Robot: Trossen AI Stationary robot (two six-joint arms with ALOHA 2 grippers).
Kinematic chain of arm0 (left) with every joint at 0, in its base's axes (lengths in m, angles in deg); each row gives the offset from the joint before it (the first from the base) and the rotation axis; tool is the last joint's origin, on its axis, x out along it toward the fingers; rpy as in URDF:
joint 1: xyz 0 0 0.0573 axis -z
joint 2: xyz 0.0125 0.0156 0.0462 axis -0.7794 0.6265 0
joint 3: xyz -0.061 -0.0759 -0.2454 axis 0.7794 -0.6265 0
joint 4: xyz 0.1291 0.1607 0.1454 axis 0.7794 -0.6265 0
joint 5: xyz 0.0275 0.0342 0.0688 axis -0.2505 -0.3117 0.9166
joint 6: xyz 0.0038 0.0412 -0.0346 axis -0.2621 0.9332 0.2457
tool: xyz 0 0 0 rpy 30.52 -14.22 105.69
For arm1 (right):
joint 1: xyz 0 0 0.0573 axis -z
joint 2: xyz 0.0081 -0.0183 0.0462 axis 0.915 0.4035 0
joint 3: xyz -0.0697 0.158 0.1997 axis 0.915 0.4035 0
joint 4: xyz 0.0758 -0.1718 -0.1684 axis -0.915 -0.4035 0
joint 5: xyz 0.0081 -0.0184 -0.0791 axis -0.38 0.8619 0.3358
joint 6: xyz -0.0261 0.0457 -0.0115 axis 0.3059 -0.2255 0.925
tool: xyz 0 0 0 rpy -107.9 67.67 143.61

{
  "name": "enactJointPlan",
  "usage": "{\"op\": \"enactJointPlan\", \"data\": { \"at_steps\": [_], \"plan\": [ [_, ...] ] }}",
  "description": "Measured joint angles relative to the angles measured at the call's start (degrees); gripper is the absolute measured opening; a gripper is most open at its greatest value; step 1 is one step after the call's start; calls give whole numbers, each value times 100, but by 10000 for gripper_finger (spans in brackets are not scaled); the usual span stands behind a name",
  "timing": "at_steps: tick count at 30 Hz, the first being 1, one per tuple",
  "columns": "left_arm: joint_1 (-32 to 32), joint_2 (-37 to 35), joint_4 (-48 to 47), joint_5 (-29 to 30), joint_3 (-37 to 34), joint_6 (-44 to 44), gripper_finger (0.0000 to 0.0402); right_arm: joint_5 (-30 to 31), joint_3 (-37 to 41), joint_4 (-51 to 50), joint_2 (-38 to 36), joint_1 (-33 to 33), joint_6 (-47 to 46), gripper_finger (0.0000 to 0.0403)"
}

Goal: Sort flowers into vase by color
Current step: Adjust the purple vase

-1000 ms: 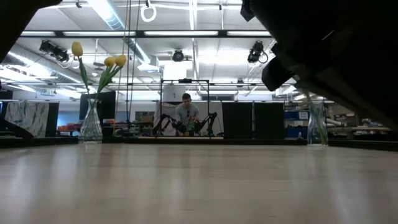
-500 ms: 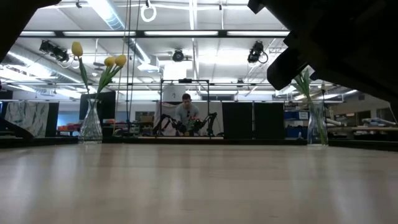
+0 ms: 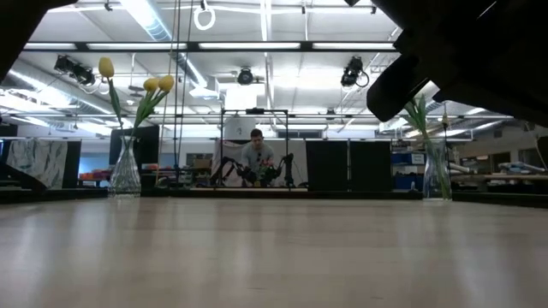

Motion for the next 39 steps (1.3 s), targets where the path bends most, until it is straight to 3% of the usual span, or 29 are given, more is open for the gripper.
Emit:
{"op": "enactJointPlan", "data": {
  "at_steps": [15, 39],
  "plan": [
    [-124, 48, 471, 75, 0, 25, 0, 339, 0, 34, -101, -92, -146, 49],
    [-147, 452, 1487, -223, 4, -448, 0, 677, 0, -436, -130, -911, -1104, 38]
  ]
}}
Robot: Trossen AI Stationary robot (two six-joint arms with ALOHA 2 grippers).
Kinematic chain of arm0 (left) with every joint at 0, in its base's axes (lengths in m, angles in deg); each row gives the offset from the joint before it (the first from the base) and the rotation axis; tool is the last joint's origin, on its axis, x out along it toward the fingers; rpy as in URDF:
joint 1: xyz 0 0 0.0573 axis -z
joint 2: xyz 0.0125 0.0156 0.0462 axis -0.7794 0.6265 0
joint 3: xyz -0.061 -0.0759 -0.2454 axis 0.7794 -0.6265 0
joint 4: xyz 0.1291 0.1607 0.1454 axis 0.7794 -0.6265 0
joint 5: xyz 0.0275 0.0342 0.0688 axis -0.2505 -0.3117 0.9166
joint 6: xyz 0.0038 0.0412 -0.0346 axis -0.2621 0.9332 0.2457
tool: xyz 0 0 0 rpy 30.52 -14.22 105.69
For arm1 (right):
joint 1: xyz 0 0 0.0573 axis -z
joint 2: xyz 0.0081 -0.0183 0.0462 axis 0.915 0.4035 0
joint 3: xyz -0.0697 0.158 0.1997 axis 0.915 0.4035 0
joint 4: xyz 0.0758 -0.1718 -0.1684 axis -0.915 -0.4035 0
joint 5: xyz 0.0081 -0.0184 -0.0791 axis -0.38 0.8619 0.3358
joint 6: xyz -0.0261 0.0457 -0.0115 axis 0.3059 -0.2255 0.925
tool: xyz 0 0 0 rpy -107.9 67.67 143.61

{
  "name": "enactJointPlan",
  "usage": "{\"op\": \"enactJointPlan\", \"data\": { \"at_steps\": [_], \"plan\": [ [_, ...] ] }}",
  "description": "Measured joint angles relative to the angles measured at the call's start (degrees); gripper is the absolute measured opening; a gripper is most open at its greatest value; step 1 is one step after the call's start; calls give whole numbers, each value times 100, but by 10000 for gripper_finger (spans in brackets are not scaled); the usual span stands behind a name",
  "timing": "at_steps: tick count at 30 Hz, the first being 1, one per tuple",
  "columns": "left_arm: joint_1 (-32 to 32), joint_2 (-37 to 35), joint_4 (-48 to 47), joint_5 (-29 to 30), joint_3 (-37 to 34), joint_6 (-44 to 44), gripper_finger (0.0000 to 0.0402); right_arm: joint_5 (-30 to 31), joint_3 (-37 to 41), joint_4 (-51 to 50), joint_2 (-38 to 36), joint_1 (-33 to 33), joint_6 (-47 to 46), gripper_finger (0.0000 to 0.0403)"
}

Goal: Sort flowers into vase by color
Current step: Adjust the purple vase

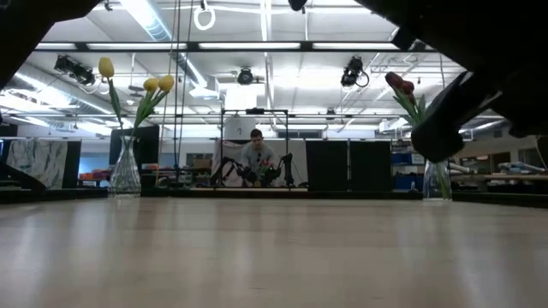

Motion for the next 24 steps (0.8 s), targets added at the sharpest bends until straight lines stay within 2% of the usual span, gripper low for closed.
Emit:
{"op": "enactJointPlan", "data": {
  "at_steps": [5, 15, 24],
  "plan": [
    [-40, 25, 449, 116, 3, -73, 0, 5, 0, -211, -2, -244, -439, 38],
    [-68, 73, 704, 103, -2, -279, 0, 152, 0, -337, -2, -573, -862, 38],
    [12, 64, 150, -507, -4, -267, 0, 192, 0, -315, -2, -650, -906, 38]
  ]
}}
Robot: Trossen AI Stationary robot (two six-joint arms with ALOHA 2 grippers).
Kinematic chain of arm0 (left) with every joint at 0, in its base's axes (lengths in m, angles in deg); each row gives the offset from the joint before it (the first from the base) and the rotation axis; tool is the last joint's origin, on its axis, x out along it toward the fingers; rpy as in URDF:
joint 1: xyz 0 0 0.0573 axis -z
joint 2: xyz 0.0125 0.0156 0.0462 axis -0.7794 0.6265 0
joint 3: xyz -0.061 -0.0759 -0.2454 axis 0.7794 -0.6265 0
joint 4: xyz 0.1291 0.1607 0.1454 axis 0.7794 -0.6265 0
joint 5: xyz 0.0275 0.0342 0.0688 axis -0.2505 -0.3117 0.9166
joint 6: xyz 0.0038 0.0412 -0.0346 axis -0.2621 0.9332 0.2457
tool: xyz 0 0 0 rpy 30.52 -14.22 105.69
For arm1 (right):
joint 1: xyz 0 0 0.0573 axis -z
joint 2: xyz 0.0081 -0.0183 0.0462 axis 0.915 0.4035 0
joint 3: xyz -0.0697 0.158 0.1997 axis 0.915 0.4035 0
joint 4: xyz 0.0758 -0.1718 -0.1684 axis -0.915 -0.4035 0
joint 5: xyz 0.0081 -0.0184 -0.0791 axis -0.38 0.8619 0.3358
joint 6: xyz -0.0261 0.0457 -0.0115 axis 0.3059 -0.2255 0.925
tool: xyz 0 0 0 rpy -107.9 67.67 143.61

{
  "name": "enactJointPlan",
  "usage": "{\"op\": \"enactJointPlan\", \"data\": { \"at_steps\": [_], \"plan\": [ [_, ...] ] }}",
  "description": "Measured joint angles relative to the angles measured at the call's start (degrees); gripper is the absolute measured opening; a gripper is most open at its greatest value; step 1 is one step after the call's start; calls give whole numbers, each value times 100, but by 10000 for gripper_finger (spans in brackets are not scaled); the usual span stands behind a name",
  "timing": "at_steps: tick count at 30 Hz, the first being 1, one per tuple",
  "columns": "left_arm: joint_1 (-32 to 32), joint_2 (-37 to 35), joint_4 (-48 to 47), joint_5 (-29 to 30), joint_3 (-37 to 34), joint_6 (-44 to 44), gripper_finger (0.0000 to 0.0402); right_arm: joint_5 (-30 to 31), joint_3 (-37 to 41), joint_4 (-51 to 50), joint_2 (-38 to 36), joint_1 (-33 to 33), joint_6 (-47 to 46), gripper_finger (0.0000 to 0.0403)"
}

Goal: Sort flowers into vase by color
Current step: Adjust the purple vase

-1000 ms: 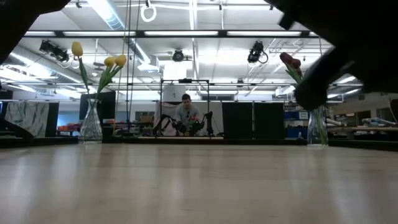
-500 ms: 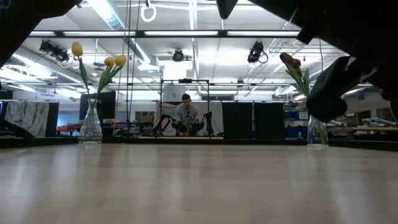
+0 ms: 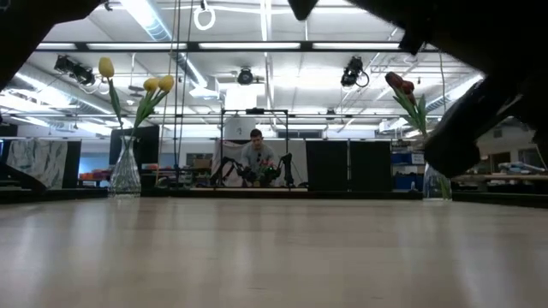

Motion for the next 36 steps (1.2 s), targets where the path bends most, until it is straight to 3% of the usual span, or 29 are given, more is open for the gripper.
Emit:
{"op": "enactJointPlan", "data": {
  "at_steps": [11, 21, 36],
  "plan": [
    [17, 0, 310, 308, 4, -181, 0, 21, 0, 84, 0, -2, 13, 38],
    [-54, 182, 1528, 150, 16, -171, 0, 15, 0, 125, 2, -8, 22, 38],
    [-169, 213, 1566, 240, 7, -327, 0, 60, 0, 108, -68, -107, 90, 38]
  ]
}}
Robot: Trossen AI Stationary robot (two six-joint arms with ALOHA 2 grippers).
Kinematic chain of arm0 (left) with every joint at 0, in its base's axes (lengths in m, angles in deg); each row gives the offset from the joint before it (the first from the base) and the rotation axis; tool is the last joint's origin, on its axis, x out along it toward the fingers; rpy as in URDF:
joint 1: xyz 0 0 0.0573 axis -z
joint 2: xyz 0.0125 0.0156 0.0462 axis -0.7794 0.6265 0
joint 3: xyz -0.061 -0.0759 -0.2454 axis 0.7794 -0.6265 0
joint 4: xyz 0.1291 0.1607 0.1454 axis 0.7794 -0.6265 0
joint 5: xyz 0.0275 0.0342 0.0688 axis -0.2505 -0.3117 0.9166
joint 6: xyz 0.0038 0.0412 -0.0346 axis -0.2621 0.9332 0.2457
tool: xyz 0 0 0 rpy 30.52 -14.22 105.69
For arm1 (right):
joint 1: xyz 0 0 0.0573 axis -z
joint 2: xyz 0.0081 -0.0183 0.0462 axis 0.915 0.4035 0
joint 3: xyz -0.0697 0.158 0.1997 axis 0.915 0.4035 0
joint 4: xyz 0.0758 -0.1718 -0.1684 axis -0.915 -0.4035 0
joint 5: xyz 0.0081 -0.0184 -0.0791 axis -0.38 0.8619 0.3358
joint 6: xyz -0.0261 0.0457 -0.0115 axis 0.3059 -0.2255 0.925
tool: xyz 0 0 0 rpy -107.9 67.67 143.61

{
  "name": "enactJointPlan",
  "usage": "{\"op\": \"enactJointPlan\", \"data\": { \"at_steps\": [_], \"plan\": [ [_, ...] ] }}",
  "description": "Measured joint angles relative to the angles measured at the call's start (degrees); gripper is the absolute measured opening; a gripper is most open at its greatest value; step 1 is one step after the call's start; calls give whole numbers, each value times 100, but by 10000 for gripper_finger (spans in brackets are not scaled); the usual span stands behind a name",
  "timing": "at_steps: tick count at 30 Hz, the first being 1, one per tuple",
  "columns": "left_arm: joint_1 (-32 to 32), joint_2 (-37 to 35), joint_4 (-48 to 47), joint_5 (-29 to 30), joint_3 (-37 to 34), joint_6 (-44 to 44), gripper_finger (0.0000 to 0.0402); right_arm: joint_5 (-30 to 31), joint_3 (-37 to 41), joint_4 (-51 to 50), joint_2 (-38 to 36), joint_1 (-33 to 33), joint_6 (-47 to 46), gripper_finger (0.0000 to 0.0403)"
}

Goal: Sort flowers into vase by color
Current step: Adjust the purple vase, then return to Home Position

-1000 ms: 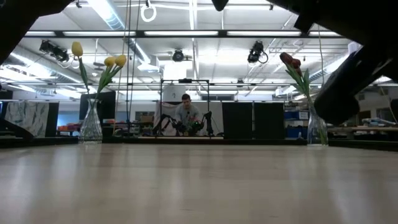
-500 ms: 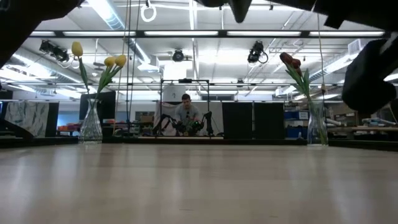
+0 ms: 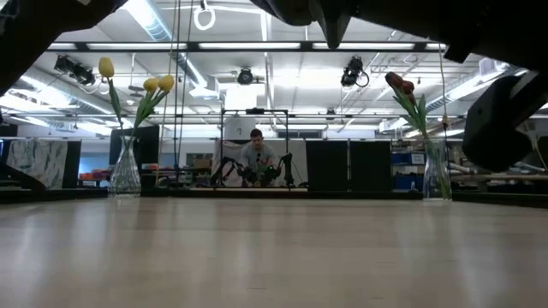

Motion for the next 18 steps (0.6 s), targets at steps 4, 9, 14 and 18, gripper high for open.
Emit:
{"op": "enactJointPlan", "data": {
  "at_steps": [4, 9, 14, 18],
  "plan": [
    [-45, -103, -526, -218, 154, 0, 0, -93, 0, -139, -342, -82, 437, 37],
    [-108, -491, -2350, -162, 443, 483, 0, 51, 0, -584, -1202, -324, 1183, 18],
    [-244, -1168, -3988, 207, 466, 814, 0, 36, 0, -962, -2372, -581, 2064, 8],
    [-288, -1682, -5185, 553, 472, 771, 0, -466, -4, -1396, -3256, -804, 2397, 12]
  ]
}}
